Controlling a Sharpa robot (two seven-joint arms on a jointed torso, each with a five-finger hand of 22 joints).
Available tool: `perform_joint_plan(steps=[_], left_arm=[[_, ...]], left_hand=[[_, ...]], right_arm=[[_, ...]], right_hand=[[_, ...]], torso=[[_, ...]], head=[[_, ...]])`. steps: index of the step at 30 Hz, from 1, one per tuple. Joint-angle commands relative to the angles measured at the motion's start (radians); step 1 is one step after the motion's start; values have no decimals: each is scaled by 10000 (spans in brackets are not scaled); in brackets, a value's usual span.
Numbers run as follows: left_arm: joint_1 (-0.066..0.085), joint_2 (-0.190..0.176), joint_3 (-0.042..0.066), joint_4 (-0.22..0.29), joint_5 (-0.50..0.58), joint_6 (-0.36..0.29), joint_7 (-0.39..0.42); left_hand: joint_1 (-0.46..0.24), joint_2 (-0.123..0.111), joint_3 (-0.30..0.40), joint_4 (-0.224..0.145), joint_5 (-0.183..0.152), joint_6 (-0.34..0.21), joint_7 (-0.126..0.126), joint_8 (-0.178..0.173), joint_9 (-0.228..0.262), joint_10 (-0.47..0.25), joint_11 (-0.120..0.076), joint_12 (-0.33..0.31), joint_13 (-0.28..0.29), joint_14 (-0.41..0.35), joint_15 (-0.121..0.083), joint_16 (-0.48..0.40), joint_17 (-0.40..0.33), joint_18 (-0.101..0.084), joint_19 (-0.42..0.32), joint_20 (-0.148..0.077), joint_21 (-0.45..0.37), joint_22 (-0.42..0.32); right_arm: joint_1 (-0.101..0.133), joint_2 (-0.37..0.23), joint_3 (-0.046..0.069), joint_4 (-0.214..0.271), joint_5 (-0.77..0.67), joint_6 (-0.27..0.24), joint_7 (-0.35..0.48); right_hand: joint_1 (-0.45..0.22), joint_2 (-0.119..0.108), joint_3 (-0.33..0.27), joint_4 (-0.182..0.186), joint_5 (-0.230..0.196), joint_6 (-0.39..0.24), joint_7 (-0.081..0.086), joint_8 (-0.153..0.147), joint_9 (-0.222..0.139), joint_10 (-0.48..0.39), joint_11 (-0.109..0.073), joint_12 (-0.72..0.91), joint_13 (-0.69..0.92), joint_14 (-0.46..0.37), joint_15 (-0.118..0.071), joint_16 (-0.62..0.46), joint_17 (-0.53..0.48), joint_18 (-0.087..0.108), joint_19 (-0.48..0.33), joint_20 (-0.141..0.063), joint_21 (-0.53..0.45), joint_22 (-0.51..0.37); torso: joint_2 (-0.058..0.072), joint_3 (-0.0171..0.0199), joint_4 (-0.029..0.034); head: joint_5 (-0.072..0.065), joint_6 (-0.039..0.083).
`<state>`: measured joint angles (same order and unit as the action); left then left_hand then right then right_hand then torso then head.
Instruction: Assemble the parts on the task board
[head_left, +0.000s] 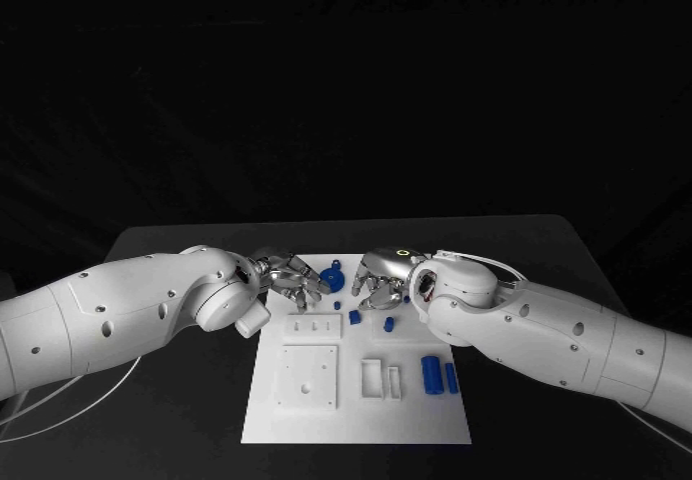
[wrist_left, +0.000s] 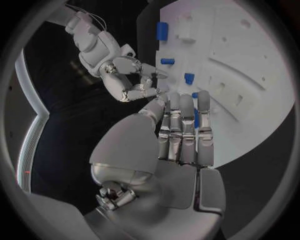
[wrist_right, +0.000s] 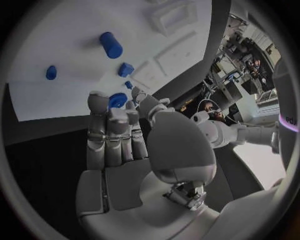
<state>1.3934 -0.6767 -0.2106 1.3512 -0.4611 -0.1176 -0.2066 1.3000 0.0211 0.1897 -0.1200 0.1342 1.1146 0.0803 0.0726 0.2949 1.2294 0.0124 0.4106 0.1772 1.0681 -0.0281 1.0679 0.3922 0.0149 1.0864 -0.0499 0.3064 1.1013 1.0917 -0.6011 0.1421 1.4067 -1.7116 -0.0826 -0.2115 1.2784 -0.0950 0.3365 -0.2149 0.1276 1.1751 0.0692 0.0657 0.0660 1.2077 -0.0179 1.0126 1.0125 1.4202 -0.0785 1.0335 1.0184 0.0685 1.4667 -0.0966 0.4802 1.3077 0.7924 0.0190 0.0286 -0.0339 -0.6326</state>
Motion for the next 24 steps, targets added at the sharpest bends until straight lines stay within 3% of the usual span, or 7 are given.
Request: perform_joint_plan(steps=[1, 5, 8, 11, 16, 24], left_arm=[[4, -27, 5, 65, -30, -273, 331], [4, -68, 4, 95, -22, -353, 428], [4, -88, 4, 112, -8, -409, 496], [4, -98, 4, 123, 19, -444, 556], [4, -106, 4, 134, 61, -509, 660], [4, -120, 4, 148, 112, -505, 725]], left_hand=[[106, 11, -10, -67, 22, 41, 46, 79, -139, 29, 58, -233, -261, -5, 47, -34, 14, 138, -44, 46, 65, 35], [179, 31, -83, -172, 32, 89, 51, 135, -428, 227, 61, -526, -788, -4, 49, -68, 17, 159, -76, 53, 105, 117], [230, 47, -93, -218, 29, 101, 63, 151, -496, 219, 73, -580, -894, -7, 51, -77, 20, 165, -85, 53, 118, 147], [258, 78, -123, -253, 19, 112, 64, 173, -591, 238, 76, -628, -1010, -7, 56, -94, 23, 174, -101, 59, 133, 190], [266, 90, -138, -265, 19, 123, 63, 187, -628, 223, 84, -659, -1049, -7, 59, -103, 23, 178, -109, 62, 135, 206], [260, 108, -184, -267, -37, 110, 69, 206, -701, 199, 101, -730, -1064, -3, 74, -130, 20, 185, -117, 77, 114, 211]], right_arm=[[74, 101, -137, -88, -1250, 694, 126], [151, 231, -400, -209, -1647, 651, 318], [194, 325, -592, -289, -1904, 551, 512], [222, 401, -734, -349, -2103, 389, 686], [264, 534, -927, -499, -2394, -86, 960], [337, 610, -1129, -621, -2647, -453, 1252]], right_hand=[[-163, -18, -6, 12, 48, -111, 25, -40, -16, 8, -11, -2, 38, -9, 43, 16, 39, -71, 74, 5, 71, 584], [117, 35, 625, -359, 56, -284, -9, -39, -23, -74, -122, -132, -11, -53, -33, -69, -15, -69, -1, -50, -2, 570], [22, -63, 1306, -636, 124, -276, -115, -38, -20, -46, -234, -160, 4, -55, -102, -92, -19, -104, -63, -121, 55, 565], [40, -225, 1687, -648, 128, -288, -184, -35, -18, -75, -285, -172, 34, -79, -138, -104, -10, -103, -147, -169, 232, 568], [69, -278, 1816, -660, 22, -370, -287, -37, -21, -38, -324, -139, 80, -56, -139, -55, 50, -116, -147, -163, 647, 600], [234, -379, 1831, -672, -204, -721, -481, -40, -23, 38, -383, -58, 159, -32, -155, 2, 113, -124, -169, -169, 970, 627]], torso=[[0, -3, 7], [7, 7, 17], [12, 11, 17], [16, 7, 27], [16, 8, 29], [17, 14, 19]], head=[[58, -18], [87, -30], [104, -51], [121, -77], [157, -111], [200, -157]])
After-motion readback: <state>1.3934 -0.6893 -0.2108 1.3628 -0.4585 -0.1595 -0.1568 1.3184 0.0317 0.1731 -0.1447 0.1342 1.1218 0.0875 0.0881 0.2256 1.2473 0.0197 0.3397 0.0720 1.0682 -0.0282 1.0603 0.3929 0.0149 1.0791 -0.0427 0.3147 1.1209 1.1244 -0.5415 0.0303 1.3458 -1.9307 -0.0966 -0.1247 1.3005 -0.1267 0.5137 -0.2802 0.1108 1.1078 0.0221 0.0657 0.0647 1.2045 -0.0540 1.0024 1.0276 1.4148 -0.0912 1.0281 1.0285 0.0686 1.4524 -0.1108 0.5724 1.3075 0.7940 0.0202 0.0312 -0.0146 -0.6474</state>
